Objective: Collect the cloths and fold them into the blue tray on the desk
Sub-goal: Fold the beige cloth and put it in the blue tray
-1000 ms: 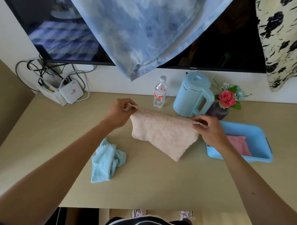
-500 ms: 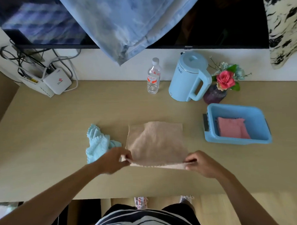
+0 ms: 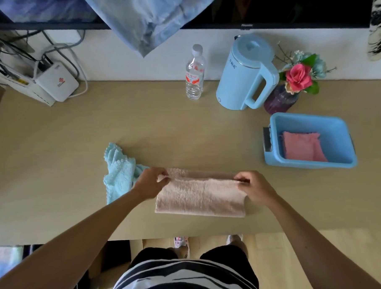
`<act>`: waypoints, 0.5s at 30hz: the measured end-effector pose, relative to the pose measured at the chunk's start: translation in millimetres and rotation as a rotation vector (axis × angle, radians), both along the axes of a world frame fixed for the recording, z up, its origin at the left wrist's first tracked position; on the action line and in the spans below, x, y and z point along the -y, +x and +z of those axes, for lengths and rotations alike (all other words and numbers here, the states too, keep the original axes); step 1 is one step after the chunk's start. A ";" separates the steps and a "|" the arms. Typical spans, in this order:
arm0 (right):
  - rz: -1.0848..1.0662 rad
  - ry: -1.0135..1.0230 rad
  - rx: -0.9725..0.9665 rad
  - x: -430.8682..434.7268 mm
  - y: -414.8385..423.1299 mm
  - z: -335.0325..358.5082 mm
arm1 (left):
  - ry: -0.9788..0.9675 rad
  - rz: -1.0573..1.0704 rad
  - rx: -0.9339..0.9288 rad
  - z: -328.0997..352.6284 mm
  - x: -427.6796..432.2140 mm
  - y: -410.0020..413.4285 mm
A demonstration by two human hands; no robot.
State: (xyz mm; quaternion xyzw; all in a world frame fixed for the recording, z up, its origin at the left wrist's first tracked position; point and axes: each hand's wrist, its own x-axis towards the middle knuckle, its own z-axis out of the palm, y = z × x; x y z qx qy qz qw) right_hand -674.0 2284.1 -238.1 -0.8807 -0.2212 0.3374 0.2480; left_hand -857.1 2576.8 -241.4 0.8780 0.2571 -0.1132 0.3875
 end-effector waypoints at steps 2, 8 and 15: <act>-0.017 -0.004 0.025 -6.9 6.5 -3.7 | -0.006 0.035 0.013 -5.5 -2.5 8.4; -0.010 -0.063 0.055 -22.9 18.9 -13.9 | 0.072 0.085 -0.037 -25.4 -6.3 20.9; 0.120 -0.169 0.490 -30.6 -6.0 -26.8 | 0.609 -0.157 0.052 -31.2 17.2 17.3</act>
